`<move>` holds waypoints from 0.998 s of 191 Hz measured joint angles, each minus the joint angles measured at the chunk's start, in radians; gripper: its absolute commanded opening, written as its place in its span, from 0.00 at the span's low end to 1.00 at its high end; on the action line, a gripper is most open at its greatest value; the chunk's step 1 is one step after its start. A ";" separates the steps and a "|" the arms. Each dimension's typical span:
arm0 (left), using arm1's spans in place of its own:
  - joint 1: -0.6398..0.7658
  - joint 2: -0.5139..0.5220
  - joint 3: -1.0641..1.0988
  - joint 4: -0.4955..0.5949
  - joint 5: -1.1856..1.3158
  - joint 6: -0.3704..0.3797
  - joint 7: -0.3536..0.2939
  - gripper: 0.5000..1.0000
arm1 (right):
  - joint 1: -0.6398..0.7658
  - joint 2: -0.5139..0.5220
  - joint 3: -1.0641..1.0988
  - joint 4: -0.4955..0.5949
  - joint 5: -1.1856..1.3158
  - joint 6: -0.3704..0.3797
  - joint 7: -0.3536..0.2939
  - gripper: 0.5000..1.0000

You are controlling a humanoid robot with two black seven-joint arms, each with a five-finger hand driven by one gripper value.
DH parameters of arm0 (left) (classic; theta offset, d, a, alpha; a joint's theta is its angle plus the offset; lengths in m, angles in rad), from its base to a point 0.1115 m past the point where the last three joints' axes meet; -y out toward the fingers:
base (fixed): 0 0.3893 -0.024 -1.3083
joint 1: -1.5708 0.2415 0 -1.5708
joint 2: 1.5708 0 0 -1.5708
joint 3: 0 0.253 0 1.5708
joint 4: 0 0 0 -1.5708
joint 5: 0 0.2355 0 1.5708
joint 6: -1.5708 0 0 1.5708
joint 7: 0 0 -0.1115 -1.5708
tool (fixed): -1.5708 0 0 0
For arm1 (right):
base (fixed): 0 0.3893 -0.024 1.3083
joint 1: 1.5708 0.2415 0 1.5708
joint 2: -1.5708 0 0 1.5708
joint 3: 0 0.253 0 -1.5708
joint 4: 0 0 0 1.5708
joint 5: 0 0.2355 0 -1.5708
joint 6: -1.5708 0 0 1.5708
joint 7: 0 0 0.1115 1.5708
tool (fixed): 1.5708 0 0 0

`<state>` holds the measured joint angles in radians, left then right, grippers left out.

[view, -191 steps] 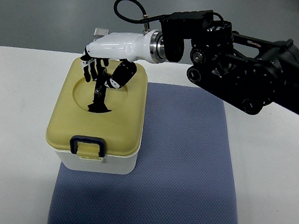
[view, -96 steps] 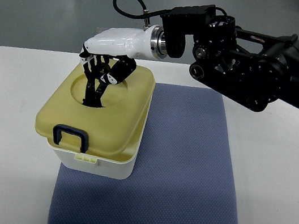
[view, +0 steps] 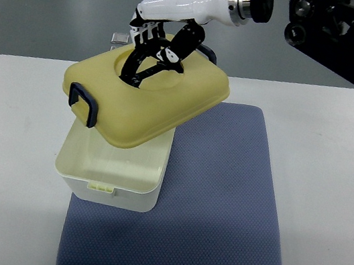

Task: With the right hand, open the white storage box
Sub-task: 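Lift the yellow lid off the box and carry it onto the blue cushion, then lower the lid flat onto the cushion and open the right hand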

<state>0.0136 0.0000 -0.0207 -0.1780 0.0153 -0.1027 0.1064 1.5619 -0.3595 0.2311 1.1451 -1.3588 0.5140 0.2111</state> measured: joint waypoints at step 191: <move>0.000 0.000 0.004 -0.006 0.000 0.000 0.001 1.00 | -0.344 -0.255 -0.072 -0.005 -0.237 -0.006 0.042 0.00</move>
<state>0.0138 0.0000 -0.0169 -0.1836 0.0153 -0.1029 0.1074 1.2179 -0.6146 0.1595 1.1396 -1.5953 0.5082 0.2532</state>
